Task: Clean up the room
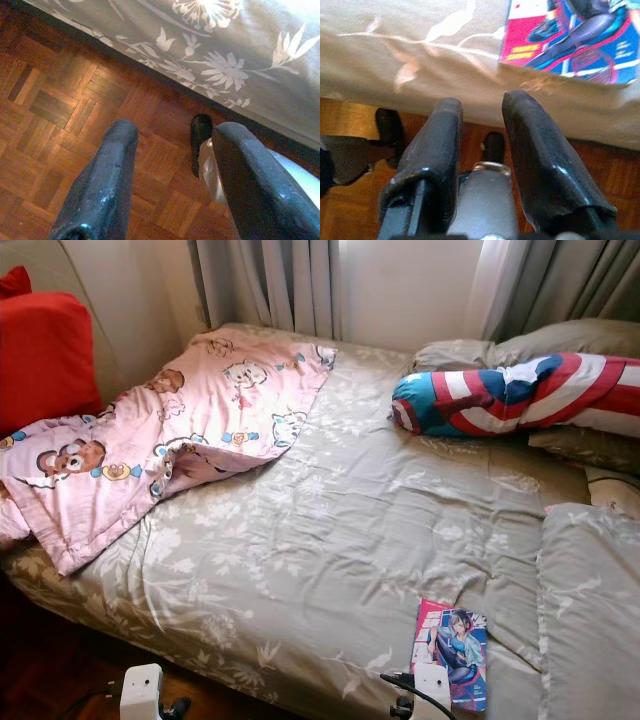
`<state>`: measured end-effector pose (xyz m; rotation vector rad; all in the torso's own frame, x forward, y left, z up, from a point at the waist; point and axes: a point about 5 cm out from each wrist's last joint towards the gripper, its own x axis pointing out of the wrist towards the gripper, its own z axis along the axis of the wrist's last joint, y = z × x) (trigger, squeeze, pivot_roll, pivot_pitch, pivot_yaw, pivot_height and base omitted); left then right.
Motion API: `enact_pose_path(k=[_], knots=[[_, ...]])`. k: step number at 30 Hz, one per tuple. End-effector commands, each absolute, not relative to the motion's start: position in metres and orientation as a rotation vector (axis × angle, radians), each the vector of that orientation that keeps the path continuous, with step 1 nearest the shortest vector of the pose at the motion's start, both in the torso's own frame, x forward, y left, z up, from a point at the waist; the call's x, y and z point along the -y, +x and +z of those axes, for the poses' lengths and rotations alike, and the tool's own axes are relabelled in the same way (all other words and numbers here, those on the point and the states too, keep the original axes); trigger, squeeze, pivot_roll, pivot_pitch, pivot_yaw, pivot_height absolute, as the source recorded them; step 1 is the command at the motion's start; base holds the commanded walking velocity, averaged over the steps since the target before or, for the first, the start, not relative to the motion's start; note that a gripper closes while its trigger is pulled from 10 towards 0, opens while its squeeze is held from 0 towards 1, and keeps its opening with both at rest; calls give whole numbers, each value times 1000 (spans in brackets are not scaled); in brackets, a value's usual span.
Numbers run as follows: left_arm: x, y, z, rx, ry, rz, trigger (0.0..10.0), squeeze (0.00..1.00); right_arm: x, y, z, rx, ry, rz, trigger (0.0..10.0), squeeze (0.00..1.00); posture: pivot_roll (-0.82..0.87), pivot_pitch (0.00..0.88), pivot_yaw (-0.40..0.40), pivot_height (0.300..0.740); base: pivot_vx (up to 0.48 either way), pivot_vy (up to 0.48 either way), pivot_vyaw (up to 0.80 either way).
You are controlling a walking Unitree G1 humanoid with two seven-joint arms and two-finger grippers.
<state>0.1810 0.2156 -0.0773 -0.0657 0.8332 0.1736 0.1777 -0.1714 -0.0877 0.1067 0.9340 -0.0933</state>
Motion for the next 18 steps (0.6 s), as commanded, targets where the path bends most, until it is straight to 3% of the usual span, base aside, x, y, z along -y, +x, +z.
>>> enact_pose_path(k=[1, 18], knots=[[-214, 176, -81, -859, -62, 170, 10000, 0, 168, 176, -89, -944, 100, -93, 10000, 0, 36, 111, -12, 740, 0, 270, 0], [-216, 171, -82, -879, -55, 173, 10000, 0, 155, 176, -89, -939, 109, -87, 10000, 0, 38, 110, -4, 740, 0, 270, 0]])
